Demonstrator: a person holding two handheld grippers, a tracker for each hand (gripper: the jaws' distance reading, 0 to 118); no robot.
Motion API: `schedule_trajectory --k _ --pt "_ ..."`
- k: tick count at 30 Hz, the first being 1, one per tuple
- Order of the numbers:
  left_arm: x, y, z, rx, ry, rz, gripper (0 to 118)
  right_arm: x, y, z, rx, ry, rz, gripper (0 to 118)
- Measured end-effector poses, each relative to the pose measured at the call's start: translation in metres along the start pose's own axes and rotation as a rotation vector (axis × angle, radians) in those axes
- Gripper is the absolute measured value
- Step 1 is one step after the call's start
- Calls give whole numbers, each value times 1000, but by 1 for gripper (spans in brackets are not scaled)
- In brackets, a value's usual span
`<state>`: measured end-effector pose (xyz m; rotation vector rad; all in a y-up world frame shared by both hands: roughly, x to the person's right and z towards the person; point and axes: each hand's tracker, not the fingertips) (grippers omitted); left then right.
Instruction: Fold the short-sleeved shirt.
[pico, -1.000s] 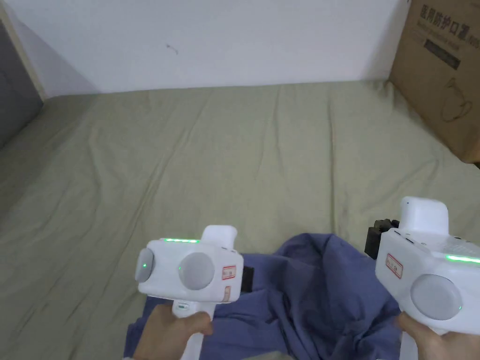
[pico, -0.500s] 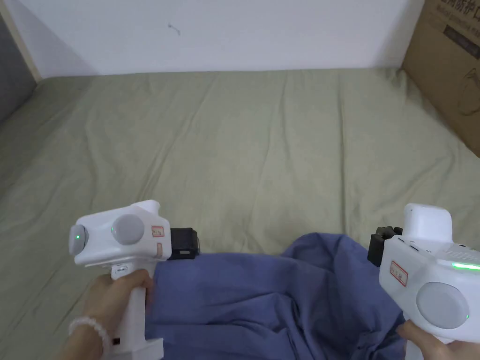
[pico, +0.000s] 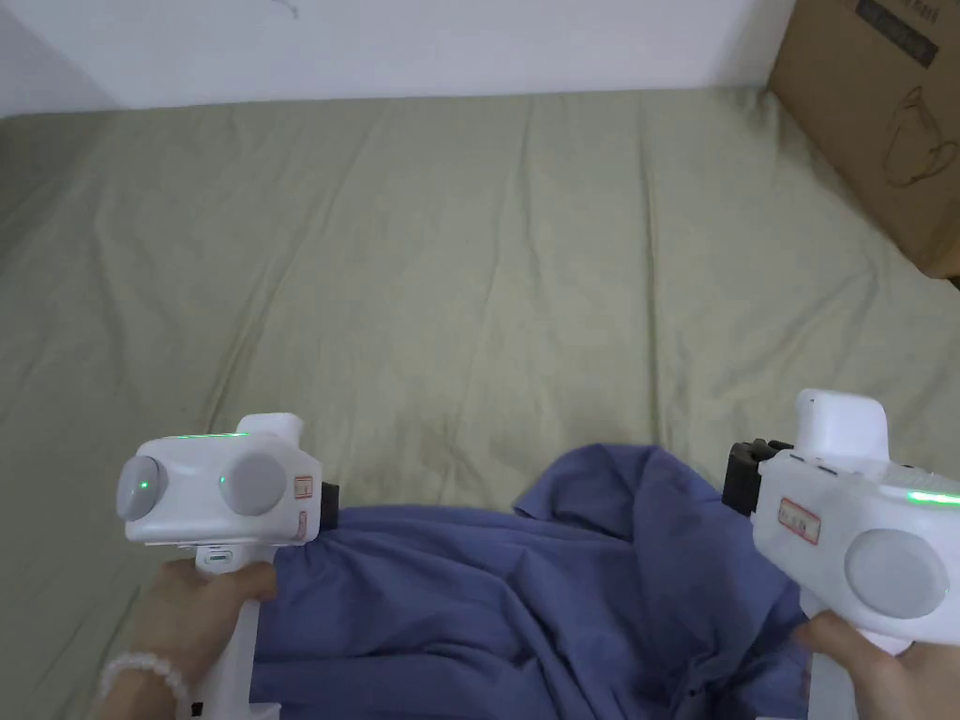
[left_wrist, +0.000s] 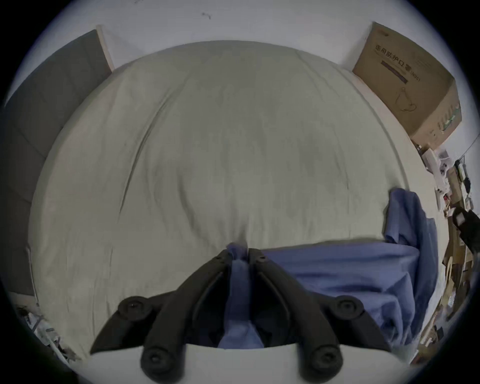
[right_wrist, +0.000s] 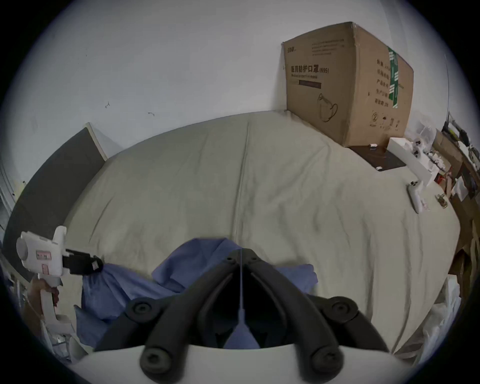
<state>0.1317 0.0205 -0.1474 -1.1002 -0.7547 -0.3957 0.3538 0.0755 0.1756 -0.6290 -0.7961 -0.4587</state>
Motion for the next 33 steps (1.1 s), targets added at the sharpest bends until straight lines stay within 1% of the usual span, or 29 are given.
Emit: schedule_trajectory --k 1,2,3,5,6,7,10,11,13,14,15,16,17,18,20,21,22,24,26,29,30,33 --pt "1 0 4 7 0 -1 10 2 4 -5 -2 13 -19 28" --pt "2 0 8 9 -5 -4 10 3 12 -13 -47 43 -24 54" --pt "2 0 12 10 -11 -6 10 3 19 -23 -88 79 -13 74" --pt "-1 3 17 28 -29 -7 10 2 27 -43 -131 134 11 76" --pt "-1 4 20 30 -33 -11 10 1 31 -56 -131 121 19 76" --pt "-1 5 23 37 -34 -13 10 1 33 -69 -158 121 32 76" --pt "-4 7 27 44 -41 -18 10 1 32 -117 -322 110 55 76" --pt "-6 7 26 41 -49 -15 10 0 28 -129 -394 114 77 76" --pt "-10 6 24 36 -58 1 10 0 12 -149 -468 126 117 75" --pt "-12 6 23 32 -63 8 10 0 4 -152 -439 101 161 74" --pt "-13 6 23 29 -64 14 10 -2 5 -148 -397 111 176 73" --pt "-14 5 22 27 -64 15 10 -5 10 -145 -414 105 154 71" --pt "-13 4 23 26 -64 10 10 -7 13 -143 -415 94 165 69" --pt "-13 4 23 26 -61 6 10 -10 12 -139 -410 74 232 61" --pt "-12 3 25 28 -59 6 10 -14 10 -135 -387 14 300 25" --pt "-12 3 27 30 -60 9 10 -14 11 -132 -391 21 286 9" --pt "-13 4 29 32 -61 10 10 -14 11 -127 -392 33 273 7" --pt "-12 5 36 37 -58 11 10 -14 13 -120 -387 34 254 5" --pt "-14 7 46 52 -55 3 10 -12 18 -109 -379 35 252 5" --pt "-21 11 70 99 -54 4 10 -9 38 -84 -308 33 247 5" --pt "-26 14 79 116 -51 13 10 -5 50 -73 -251 27 226 5" --pt "-38 26 108 183 -28 20 10 9 91 -43 -168 34 179 5"
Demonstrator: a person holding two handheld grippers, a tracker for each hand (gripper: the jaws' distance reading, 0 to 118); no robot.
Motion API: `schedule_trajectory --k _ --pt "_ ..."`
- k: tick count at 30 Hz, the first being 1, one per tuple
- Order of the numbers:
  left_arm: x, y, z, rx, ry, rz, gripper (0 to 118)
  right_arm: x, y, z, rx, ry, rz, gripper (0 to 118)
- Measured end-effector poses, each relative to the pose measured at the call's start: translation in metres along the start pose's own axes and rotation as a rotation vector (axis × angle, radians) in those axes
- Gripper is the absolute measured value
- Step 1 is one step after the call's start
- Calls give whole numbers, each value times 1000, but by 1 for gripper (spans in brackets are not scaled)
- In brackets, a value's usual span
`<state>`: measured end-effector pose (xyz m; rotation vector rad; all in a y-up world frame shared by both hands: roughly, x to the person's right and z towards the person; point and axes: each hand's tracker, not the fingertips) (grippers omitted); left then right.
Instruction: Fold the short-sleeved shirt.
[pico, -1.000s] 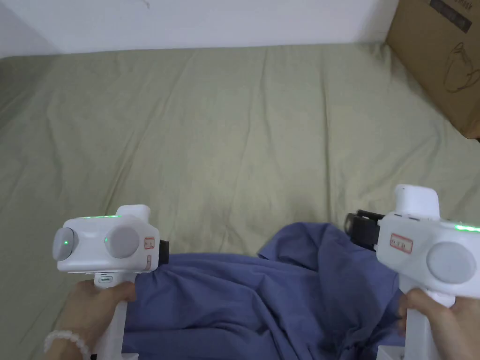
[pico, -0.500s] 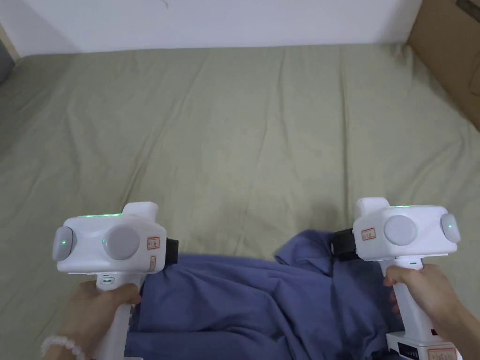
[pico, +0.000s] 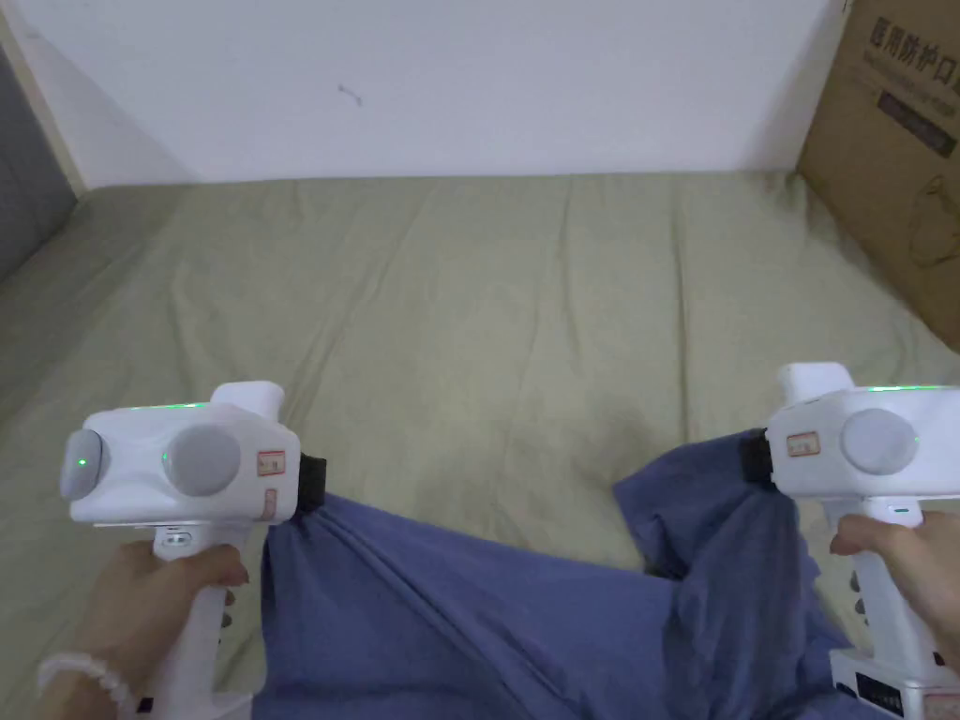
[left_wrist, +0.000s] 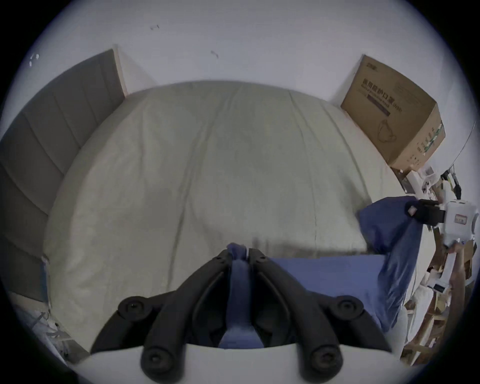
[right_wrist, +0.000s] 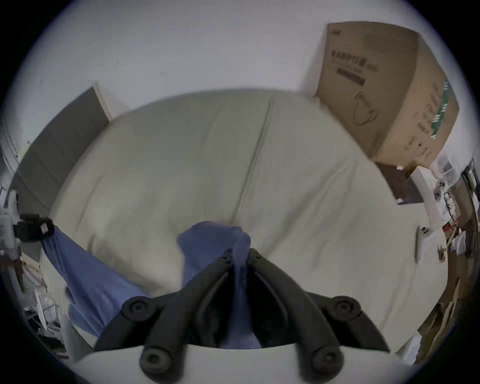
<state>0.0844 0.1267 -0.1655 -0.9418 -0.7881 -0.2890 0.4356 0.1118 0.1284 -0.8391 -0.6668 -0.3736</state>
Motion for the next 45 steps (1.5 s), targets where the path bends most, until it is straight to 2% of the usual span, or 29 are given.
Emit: schedule_trajectory --k 6,9,12,16,20,29,33,35,37,39,41,43,45 --pt "-21 48 61 158 85 -22 10 32 58 82 159 -58 -47 5" --pt "-25 69 98 235 50 -5 10 44 81 117 230 -37 -74 5" --pt "-17 89 129 306 52 -35 10 45 100 147 304 29 -138 5" --pt "-5 118 154 375 96 -90 10 30 131 169 354 -7 -99 5" --pt "-2 161 170 438 119 -98 10 18 180 181 405 -38 -100 5" --pt "-14 282 178 601 188 -60 10 -11 311 204 581 -66 -132 5" --pt "-17 324 182 704 236 -39 10 -25 353 226 693 -21 -159 5" --pt "-20 337 184 739 241 -55 10 -32 369 234 716 -44 -122 5" --pt "-23 349 185 771 249 -53 10 -35 381 239 728 -49 -117 5" --pt "-26 354 182 815 241 -35 10 -35 385 242 753 -9 -151 5" --pt "-27 354 171 832 263 -30 10 -39 383 236 766 -6 -145 5" --pt "-29 354 149 794 292 -50 10 -46 381 218 734 -44 -69 5" --pt "-31 349 115 750 323 -90 10 -49 376 188 677 -60 -62 5"
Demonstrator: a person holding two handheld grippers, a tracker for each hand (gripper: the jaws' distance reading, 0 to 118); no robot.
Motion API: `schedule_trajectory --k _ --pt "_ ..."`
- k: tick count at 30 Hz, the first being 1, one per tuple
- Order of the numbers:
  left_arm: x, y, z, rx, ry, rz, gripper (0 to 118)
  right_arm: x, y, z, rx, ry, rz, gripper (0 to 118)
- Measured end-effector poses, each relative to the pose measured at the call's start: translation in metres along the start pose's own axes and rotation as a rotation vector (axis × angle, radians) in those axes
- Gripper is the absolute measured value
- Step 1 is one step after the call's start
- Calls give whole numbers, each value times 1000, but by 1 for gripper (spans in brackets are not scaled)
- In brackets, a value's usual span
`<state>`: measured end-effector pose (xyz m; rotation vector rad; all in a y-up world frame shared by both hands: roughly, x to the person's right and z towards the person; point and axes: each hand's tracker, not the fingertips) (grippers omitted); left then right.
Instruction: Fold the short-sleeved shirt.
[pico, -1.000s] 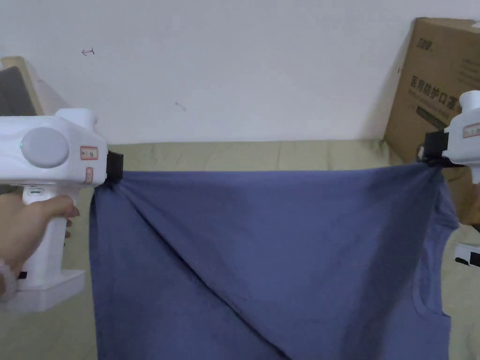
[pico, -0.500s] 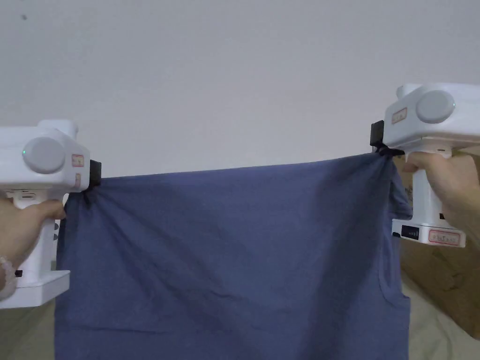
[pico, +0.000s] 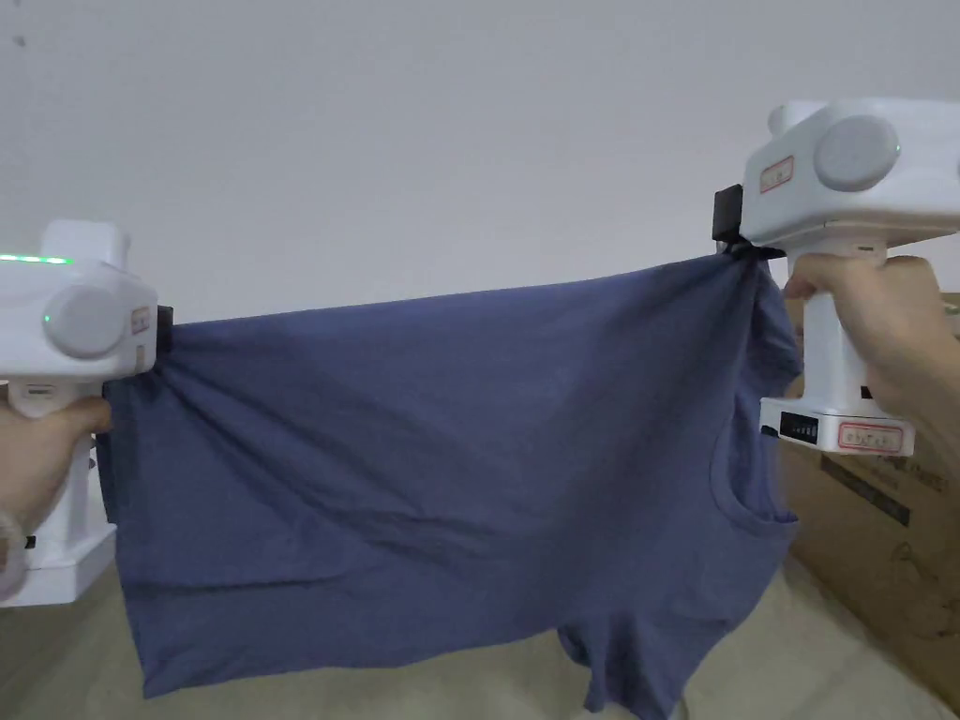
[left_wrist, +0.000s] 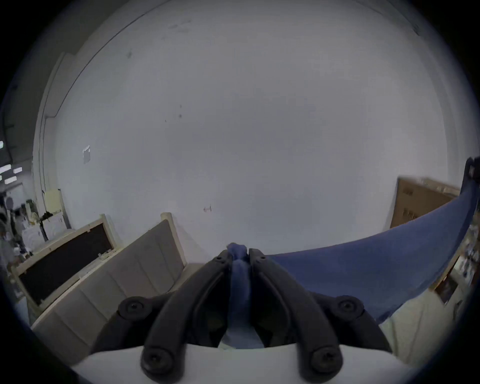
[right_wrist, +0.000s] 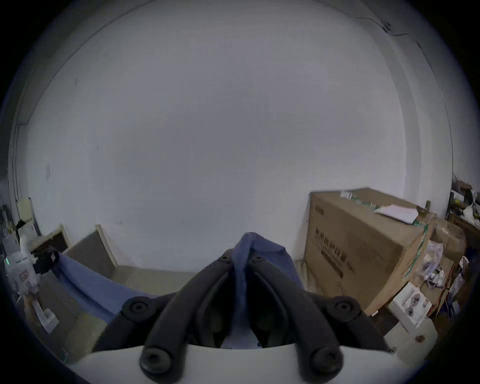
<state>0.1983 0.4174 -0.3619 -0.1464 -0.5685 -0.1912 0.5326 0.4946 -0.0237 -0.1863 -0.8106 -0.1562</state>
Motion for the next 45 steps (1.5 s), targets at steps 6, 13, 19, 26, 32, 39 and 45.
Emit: schedule_trajectory --k 6,13,19,26,32,39,45 --pt "35 -111 -68 -212 32 -124 10 0 -102 -89 -242 -3 -24 5" --pt "63 -285 -104 -566 -13 -207 10 -4 -279 -152 -589 -18 93 5" --pt "57 -363 -73 -694 -68 -184 10 12 -398 -136 -812 -2 102 5" --pt "14 -389 10 -720 -107 -73 10 45 -446 -19 -828 30 -7 5" --pt "-13 -417 123 -730 -137 -136 10 61 -481 127 -846 49 -70 5" --pt "-39 -454 249 -765 -146 -145 10 74 -535 248 -927 39 -127 5" --pt "-49 -475 279 -829 -98 -78 62 69 -536 262 -898 -17 -142 35"
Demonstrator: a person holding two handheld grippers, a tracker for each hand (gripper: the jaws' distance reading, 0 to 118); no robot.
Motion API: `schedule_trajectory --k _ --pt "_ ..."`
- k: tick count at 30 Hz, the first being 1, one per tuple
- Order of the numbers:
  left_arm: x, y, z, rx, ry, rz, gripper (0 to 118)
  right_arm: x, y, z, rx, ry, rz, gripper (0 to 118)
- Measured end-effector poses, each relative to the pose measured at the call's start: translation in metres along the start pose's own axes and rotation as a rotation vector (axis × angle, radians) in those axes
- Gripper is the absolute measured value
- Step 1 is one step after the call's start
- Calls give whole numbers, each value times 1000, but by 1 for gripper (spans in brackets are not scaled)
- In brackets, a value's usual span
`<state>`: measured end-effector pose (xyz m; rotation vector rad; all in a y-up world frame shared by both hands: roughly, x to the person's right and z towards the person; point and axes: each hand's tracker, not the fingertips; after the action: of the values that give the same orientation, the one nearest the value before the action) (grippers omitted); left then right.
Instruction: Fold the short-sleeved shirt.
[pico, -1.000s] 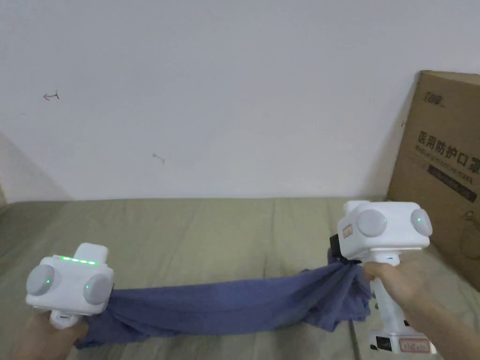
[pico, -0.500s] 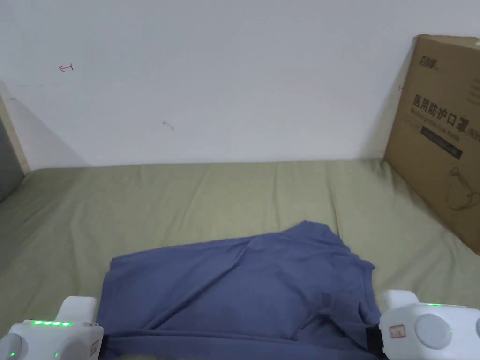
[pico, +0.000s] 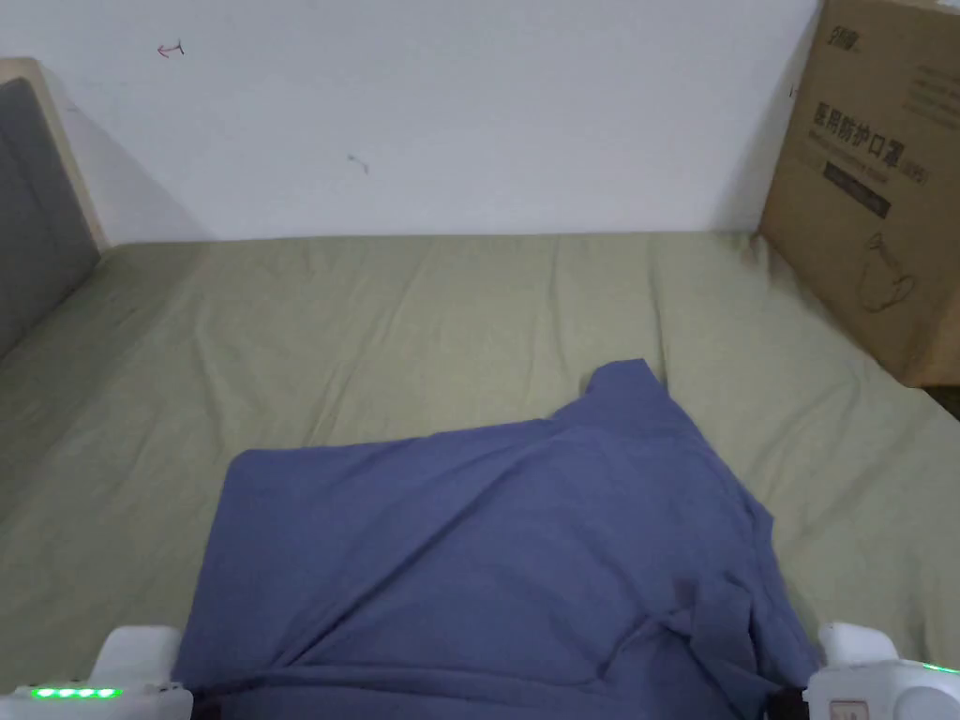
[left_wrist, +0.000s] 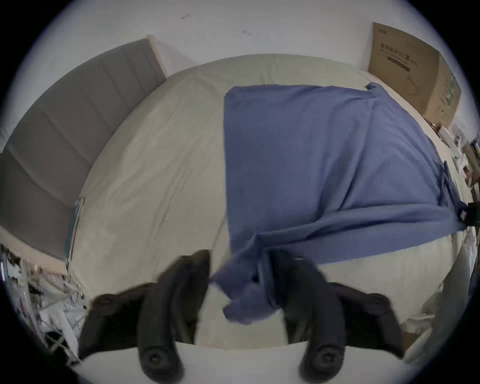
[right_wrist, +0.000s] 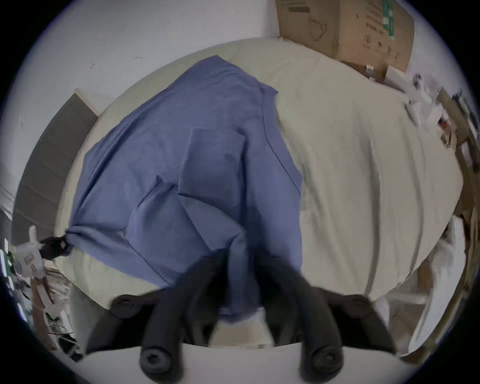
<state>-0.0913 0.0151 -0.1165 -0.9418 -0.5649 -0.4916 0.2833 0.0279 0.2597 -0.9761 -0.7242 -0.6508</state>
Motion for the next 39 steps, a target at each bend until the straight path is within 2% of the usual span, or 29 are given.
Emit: schedule_trajectory --k 1,2,3,4,9,10,11,14,15,17,19,22,29,32,33,34,35,36,37,39 --pt "-2 -2 1 6 15 17 79 -4 2 2 15 -36 49 62" --pt "-5 -3 4 29 2 41 91 -7 4 4 28 -65 81 73" --pt "-8 -2 7 32 -13 71 97 -10 6 8 39 -78 97 76" --pt "-9 1 12 38 -37 102 99 -13 11 11 46 -60 93 76" --pt "0 21 38 80 -88 165 97 -28 38 24 108 -3 75 74" --pt "3 26 43 99 -111 171 84 -33 44 26 124 11 86 65" --pt "6 30 48 125 -152 165 61 -39 51 27 142 27 108 51" --pt "22 43 55 143 -161 151 24 -60 63 25 202 -20 189 24" --pt "28 44 53 143 -144 143 0 -65 63 23 213 -53 184 0" --pt "38 43 46 159 -116 154 0 -70 58 13 195 -21 168 0" --pt "46 43 39 131 -186 183 0 -71 55 -1 142 61 116 0" --pt "54 51 25 99 -155 138 0 -83 62 -17 137 10 143 0" --pt "56 101 -5 84 -154 104 0 -112 111 -42 140 14 208 0" --pt "54 136 -27 87 -148 103 0 -122 132 -60 132 29 209 0" --pt "53 148 -33 89 -142 104 5 -124 137 -65 125 35 205 0" --pt "51 162 -41 102 -124 112 35 -126 143 -70 122 40 201 0" --pt "46 179 -51 100 -136 121 71 -127 148 -75 119 46 201 0" --pt "42 194 -60 77 -149 141 98 -128 152 -78 115 50 202 0" --pt "39 211 -71 38 -156 151 108 -129 155 -81 114 54 203 0" --pt "32 237 -88 69 -140 155 105 -129 160 -83 112 63 213 0"
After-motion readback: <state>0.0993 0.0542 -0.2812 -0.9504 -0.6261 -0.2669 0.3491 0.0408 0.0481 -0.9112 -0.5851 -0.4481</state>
